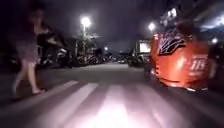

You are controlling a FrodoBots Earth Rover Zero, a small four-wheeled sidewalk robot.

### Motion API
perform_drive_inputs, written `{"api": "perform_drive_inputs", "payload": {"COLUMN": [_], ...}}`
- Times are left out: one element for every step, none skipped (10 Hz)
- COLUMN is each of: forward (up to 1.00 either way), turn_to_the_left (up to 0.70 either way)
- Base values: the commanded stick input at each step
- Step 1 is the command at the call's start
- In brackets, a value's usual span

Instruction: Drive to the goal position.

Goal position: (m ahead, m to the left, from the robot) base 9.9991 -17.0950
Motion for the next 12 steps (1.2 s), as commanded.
{"api": "perform_drive_inputs", "payload": {"forward": [1.0, 1.0, 1.0, 1.0, 1.0, 1.0, 1.0, 1.0, 1.0, 1.0, 1.0, 1.0], "turn_to_the_left": [0.0, 0.0, 0.0, 0.0, 0.0, 0.0, 0.0, 0.0, 0.0, 0.0, 0.0, 0.0]}}
